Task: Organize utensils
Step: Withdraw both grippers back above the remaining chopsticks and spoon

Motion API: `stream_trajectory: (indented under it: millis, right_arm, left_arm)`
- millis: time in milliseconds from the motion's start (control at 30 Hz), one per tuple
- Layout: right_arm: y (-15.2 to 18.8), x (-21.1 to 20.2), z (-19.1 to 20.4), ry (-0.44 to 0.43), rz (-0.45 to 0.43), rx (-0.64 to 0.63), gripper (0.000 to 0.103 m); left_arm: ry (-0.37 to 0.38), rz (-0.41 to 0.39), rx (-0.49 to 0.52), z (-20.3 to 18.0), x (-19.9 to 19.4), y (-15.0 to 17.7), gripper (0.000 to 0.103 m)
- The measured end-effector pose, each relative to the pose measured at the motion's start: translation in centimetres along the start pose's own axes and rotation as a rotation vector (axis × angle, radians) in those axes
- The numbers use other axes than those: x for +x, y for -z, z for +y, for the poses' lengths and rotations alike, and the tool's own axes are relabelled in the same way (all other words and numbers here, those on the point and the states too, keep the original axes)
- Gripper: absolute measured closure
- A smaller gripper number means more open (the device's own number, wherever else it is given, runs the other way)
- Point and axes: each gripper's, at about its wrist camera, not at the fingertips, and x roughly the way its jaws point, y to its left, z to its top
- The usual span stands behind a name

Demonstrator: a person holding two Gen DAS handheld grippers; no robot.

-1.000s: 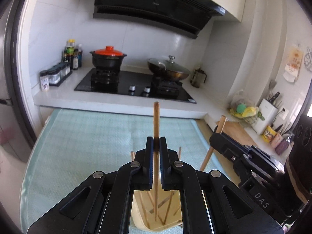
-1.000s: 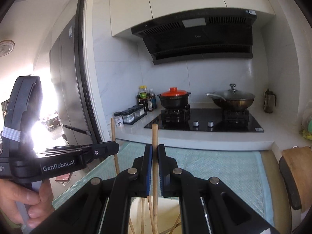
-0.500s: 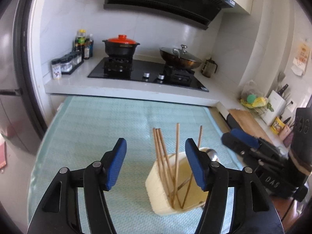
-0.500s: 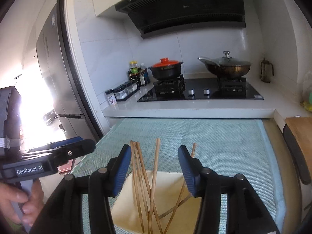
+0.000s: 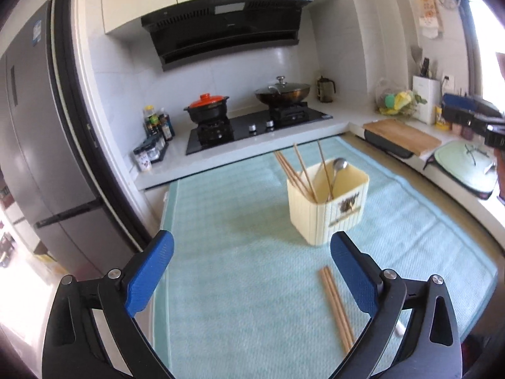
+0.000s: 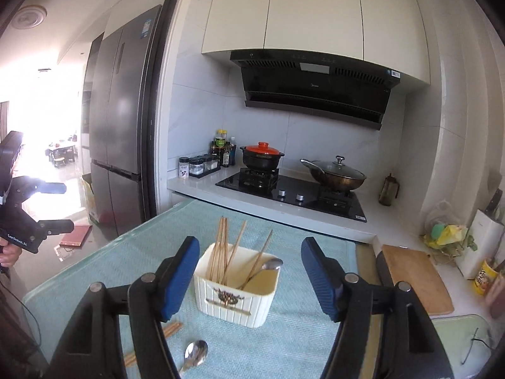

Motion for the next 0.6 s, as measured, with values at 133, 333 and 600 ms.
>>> stream_trajectory:
  millis: [133,333,600]
  right_arm:
    - [3.7,-2.9,1.8,0.034,0.020,-0.032,0.034]
    - [11.0,-4.6,4.9,0.033,0.043,0.065,0.034]
    - [20.6,-2.6,8.2,0.030,0.183,0.195,0.034]
  left_arm:
    - [0.037,0.049,-0.062,-2.5,0.0,5.7,0.003]
    - [0.112,0.065,-0.222,-5.8,1.0,11.5,0.003]
    - [0.102,0.109,-0.269,-8.0,2.5,14.2,0.003]
